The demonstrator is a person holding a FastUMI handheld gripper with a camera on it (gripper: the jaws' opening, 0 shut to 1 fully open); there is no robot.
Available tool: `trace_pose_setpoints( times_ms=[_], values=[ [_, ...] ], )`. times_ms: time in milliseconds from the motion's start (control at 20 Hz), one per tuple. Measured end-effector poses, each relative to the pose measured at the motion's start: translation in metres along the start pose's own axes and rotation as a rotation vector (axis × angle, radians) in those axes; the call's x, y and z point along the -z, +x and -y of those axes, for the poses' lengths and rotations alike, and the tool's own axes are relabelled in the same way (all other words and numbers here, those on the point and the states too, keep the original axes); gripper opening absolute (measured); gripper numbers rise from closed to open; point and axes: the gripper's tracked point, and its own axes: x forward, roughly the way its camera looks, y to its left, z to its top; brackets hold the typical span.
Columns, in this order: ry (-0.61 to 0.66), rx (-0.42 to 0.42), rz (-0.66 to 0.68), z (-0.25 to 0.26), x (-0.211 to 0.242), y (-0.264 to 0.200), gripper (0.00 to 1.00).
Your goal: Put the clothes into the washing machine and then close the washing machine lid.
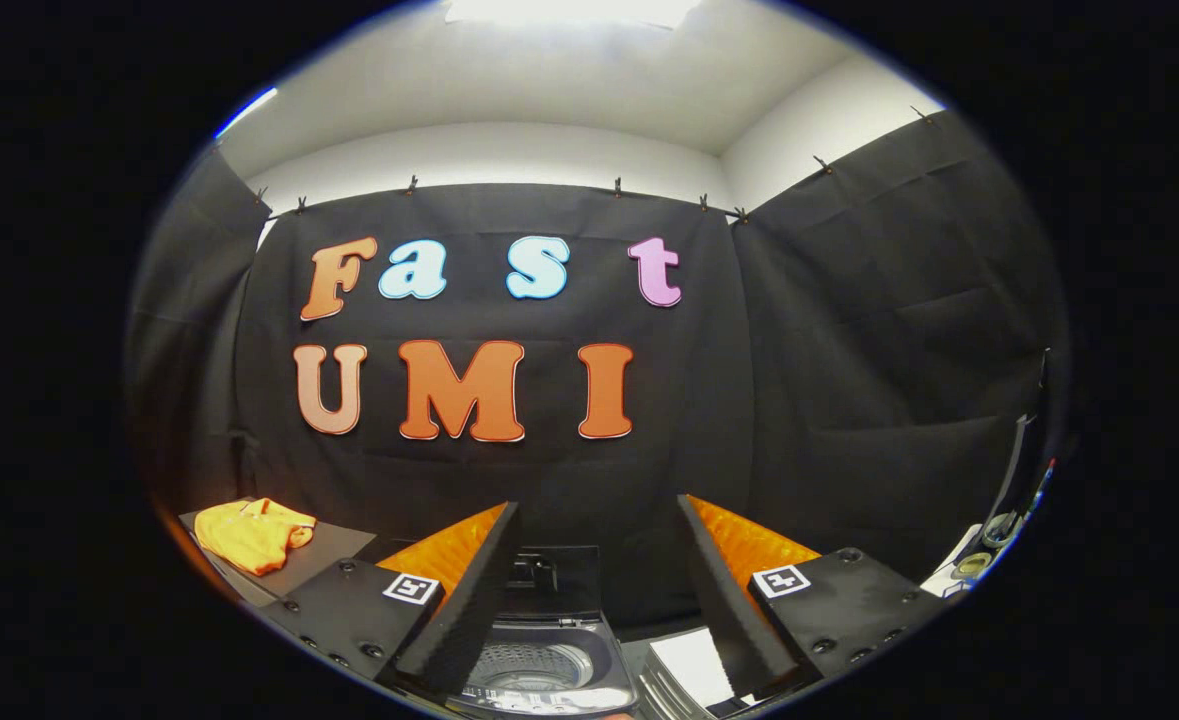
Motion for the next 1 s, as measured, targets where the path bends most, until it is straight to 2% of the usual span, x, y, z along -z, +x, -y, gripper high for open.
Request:
trace_pose_setpoints(
  times_ms=[350, 600, 1000],
  values=[
    [0.053, -0.124, -0.044, -0.025, 0.015, 0.007, 0.98],
    [0.057, -0.11, -0.04, -0.054, 0.012, 0.016, 0.99],
    [0.057, -0.17, -0.028, -0.196, -0.008, 0.026, 0.98]
  ],
)
